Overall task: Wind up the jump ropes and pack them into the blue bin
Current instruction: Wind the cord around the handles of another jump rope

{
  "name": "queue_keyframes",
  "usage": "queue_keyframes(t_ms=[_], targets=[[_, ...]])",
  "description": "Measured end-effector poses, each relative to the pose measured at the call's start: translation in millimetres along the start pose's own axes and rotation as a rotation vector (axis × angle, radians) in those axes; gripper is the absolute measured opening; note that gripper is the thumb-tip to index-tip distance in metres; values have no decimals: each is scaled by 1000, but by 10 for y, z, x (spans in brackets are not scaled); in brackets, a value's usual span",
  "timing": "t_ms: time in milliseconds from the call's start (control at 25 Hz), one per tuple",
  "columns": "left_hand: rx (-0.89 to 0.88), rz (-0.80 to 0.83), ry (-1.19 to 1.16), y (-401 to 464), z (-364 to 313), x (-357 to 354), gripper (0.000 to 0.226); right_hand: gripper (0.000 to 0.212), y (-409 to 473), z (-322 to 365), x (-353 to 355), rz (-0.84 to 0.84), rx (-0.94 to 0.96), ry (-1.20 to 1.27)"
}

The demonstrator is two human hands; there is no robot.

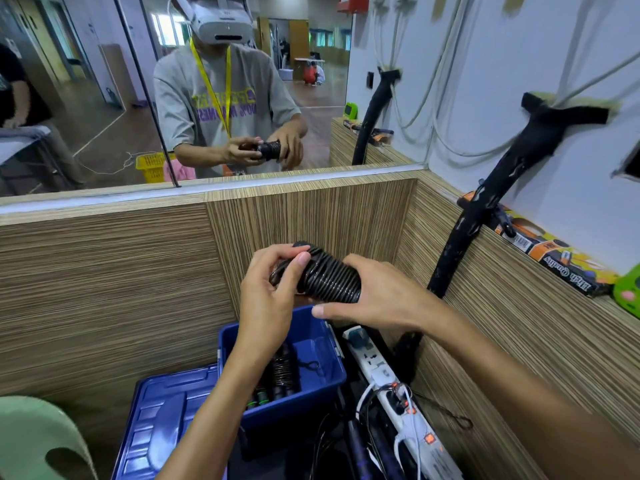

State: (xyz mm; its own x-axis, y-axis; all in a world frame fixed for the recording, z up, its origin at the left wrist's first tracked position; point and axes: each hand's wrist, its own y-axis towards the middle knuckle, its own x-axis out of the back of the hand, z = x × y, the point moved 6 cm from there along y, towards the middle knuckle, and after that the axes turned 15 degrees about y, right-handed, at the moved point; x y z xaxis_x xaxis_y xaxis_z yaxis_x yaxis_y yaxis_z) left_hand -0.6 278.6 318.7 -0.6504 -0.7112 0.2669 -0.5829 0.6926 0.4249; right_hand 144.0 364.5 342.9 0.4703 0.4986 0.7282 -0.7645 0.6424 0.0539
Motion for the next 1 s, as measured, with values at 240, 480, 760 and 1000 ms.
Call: queue_keyframes(t_ms=[240,480,760,1000], targets=[[-114,-115,314,-71,-112,64,14,71,53,97,-105,-172,216,-62],[-311,-148,771,18,-251,141,21,70,43,84,-169,-156,273,-184],[-351,-97,678,140,-355,158,16,76,28,177,-165,-228,314,-231],[-527,-248,615,-71,-321,248,17,75,47,157,-153,-268,283,-165]])
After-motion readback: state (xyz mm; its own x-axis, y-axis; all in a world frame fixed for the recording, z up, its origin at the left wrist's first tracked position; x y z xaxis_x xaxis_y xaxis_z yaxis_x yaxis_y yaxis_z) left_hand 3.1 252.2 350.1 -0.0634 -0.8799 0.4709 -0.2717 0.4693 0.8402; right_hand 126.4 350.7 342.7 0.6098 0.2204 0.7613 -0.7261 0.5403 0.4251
